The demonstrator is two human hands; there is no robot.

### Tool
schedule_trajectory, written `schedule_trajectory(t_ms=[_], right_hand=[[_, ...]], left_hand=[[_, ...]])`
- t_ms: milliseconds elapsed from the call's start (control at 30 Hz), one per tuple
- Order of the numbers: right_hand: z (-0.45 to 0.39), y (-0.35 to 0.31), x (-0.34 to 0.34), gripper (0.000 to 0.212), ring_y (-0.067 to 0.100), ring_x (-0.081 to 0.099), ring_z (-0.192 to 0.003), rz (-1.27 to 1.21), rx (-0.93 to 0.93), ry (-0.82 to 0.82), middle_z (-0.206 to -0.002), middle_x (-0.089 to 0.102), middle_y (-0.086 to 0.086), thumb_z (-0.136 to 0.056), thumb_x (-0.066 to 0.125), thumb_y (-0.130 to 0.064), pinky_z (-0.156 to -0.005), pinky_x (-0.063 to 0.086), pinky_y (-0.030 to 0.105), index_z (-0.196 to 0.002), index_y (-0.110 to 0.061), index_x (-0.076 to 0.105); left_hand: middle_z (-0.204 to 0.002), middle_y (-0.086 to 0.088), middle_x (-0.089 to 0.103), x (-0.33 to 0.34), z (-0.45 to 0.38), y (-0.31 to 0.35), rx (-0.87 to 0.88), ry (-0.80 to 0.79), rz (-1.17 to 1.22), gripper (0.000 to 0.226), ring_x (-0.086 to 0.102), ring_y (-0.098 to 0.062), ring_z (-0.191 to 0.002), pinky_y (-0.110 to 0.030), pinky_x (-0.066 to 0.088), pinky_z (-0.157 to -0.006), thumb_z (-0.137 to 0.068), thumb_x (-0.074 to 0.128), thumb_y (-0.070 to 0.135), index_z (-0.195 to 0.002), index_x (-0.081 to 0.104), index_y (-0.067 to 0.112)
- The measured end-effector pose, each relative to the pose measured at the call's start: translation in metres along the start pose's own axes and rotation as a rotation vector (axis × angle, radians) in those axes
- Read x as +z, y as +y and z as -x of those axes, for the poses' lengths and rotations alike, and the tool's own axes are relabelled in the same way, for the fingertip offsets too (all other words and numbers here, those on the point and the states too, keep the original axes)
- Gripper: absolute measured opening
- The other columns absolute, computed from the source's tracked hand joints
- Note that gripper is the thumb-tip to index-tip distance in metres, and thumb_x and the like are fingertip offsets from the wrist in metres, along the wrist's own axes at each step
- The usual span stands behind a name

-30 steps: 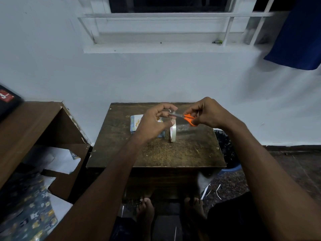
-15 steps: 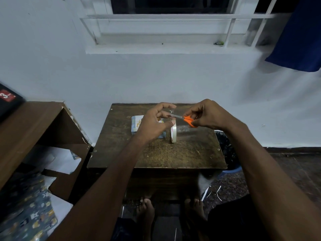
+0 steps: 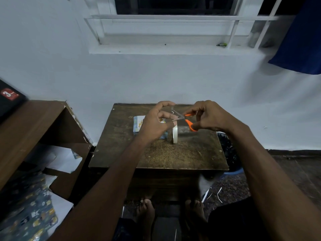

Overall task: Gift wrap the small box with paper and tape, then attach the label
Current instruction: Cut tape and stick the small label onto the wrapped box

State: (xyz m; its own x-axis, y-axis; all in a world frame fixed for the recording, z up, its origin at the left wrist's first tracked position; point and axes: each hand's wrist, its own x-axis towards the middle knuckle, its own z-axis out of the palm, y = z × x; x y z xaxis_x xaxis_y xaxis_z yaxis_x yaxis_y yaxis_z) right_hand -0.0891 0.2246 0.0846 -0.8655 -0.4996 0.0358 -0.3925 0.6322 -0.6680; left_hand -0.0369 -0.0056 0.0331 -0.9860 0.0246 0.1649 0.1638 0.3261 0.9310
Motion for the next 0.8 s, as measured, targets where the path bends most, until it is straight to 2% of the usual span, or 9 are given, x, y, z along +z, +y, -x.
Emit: schedule_trajectory(t_ms=[100,200,267,333,433,533,600,733,800], right_hand=[[0.001,0.004,0.001,0.046,-0.002,0.065,-0.062,-0.002,0.018,-0.004,-0.083,0.077,-0.014,-0.066,0.089,0.005,-0.062,0.053,0.017,-0.103,-0.022,0.084],[0.0,0.015,0.001,0.039,0.001,0.071,-0.069,0.05,0.082,0.073,-0.076,0.078,-0.013,-0.067,0.086,0.003,-0.071,0.059,0.027,-0.094,-0.024,0.084],[-0.001,0.022,0.003,0.031,0.005,0.072,-0.068,0.102,0.19,0.102,-0.07,0.076,-0.01,-0.068,0.085,-0.001,-0.071,0.058,0.028,-0.088,-0.025,0.083],[-0.005,0.028,0.012,0.026,0.011,0.072,-0.072,0.185,0.288,0.131,-0.067,0.073,-0.009,-0.069,0.082,-0.004,-0.066,0.054,0.025,-0.082,-0.027,0.083],[-0.011,0.031,0.035,0.019,0.015,0.064,-0.08,0.351,0.335,0.123,-0.074,0.07,-0.005,-0.072,0.082,-0.01,-0.055,0.041,0.02,-0.082,-0.026,0.084],[-0.018,0.028,0.055,0.009,0.022,0.067,-0.083,0.439,0.317,0.092,-0.08,0.074,0.005,-0.077,0.083,-0.019,-0.067,0.06,0.033,-0.085,-0.017,0.083],[-0.021,0.026,0.062,0.012,0.027,0.069,-0.082,0.492,0.301,0.111,-0.082,0.073,0.009,-0.077,0.08,-0.017,-0.072,0.063,0.042,-0.087,-0.012,0.082],[-0.021,0.021,0.061,0.011,0.03,0.069,-0.084,0.547,0.287,0.057,-0.087,0.073,0.013,-0.084,0.077,-0.014,-0.075,0.062,0.041,-0.093,-0.007,0.08],[-0.017,0.016,0.058,0.012,0.029,0.069,-0.084,0.564,0.297,0.029,-0.089,0.073,0.013,-0.088,0.076,-0.018,-0.075,0.061,0.039,-0.094,-0.007,0.08]], left_hand=[[-0.1,0.007,0.081,0.001,0.0,0.0,-0.011,0.018,0.017,0.064,0.074,-0.01,-0.105,-0.06,0.052,-0.105,-0.086,0.085,0.011,-0.138,0.055,0.032],[-0.099,0.005,0.081,0.001,0.0,-0.002,-0.031,0.037,0.054,0.063,0.075,-0.012,-0.104,-0.059,0.053,-0.105,-0.088,0.085,0.012,-0.14,0.053,0.027],[-0.098,0.004,0.081,0.002,0.0,-0.003,-0.039,0.046,0.057,0.064,0.074,-0.012,-0.107,-0.057,0.052,-0.107,-0.088,0.085,0.014,-0.141,0.051,0.026],[-0.097,0.005,0.081,0.002,-0.001,-0.004,-0.03,0.052,0.048,0.065,0.073,-0.011,-0.109,-0.056,0.051,-0.109,-0.088,0.084,0.015,-0.141,0.049,0.025],[-0.097,0.009,0.08,0.003,-0.001,-0.003,-0.007,0.054,0.015,0.065,0.071,-0.007,-0.112,-0.053,0.048,-0.111,-0.089,0.084,0.017,-0.142,0.048,0.023],[-0.096,0.01,0.08,0.003,-0.001,-0.003,0.008,0.039,-0.006,0.065,0.068,-0.006,-0.117,-0.053,0.044,-0.114,-0.089,0.084,0.02,-0.143,0.048,0.025],[-0.095,0.01,0.08,0.003,-0.001,-0.003,0.016,0.025,-0.011,0.065,0.067,-0.006,-0.119,-0.055,0.042,-0.115,-0.089,0.084,0.02,-0.143,0.047,0.026],[-0.096,0.008,0.08,0.002,-0.001,-0.002,0.036,0.006,-0.006,0.063,0.064,0.001,-0.12,-0.051,0.042,-0.115,-0.091,0.081,0.018,-0.144,0.046,0.025],[-0.095,0.006,0.08,0.003,-0.001,0.0,0.041,0.001,0.008,0.062,0.063,0.006,-0.118,-0.045,0.044,-0.109,-0.093,0.08,0.017,-0.144,0.047,0.025]])
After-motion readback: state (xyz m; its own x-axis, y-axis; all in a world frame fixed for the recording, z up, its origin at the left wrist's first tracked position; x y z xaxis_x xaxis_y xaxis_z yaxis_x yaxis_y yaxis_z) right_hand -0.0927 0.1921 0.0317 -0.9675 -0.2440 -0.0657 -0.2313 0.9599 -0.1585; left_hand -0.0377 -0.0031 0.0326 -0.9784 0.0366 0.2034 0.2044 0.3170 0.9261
